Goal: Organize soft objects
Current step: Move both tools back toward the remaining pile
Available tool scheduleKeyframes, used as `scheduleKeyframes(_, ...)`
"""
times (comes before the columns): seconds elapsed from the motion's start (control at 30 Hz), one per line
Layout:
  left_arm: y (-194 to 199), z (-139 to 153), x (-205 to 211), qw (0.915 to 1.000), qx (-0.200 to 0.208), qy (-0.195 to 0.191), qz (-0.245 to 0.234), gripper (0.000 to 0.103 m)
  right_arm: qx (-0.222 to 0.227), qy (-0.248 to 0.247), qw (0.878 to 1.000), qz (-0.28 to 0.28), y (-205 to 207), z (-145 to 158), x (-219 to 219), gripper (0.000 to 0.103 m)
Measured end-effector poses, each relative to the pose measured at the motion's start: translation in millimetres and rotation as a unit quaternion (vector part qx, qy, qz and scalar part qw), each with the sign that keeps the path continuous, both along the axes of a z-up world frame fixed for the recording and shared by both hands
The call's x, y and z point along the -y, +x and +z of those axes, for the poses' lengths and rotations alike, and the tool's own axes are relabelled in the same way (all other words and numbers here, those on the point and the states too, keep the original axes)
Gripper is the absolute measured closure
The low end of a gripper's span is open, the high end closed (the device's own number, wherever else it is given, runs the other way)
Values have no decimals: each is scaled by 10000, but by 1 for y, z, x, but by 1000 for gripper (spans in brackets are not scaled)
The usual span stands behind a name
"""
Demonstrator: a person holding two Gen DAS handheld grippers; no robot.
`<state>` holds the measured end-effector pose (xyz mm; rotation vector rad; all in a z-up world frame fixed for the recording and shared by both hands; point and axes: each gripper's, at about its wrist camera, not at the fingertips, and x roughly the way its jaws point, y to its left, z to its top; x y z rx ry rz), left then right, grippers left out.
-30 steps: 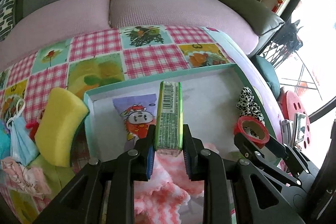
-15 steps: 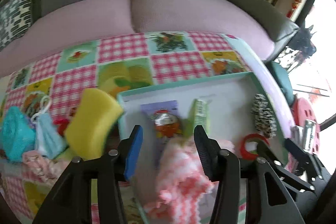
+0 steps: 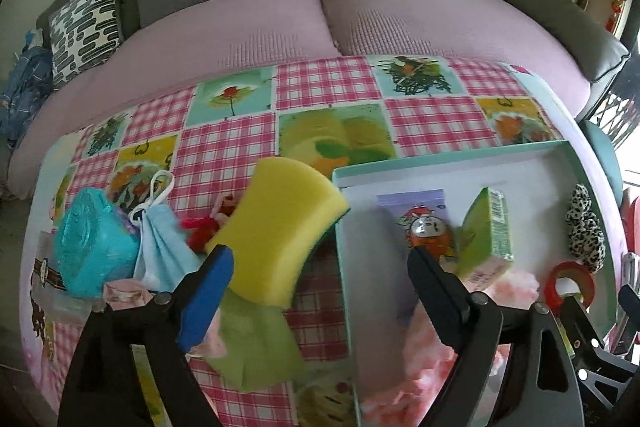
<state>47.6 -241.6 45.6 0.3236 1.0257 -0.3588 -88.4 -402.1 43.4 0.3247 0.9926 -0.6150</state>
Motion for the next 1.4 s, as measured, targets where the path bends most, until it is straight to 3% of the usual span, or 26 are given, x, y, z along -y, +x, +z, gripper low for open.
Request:
scheduleKeyframes(0.2,2,-2,-5,10000,-65,28,32,14,-100,-32,9998,151,5,-1,-8,0)
scheduleKeyframes(0.5,3,12,-35,9998,58,42,189,14,101,-2,9993,354,11,9,-24,0)
scheduleKeyframes(0.93,23,30,-121,9949,179,-114,990,14,425,336,9930,1048,43,10,-81,0)
scheduleKeyframes(1.4,32,18,-202,9855,-62,-308,1669,14,422,611,9776,1968,81,1,-165,0)
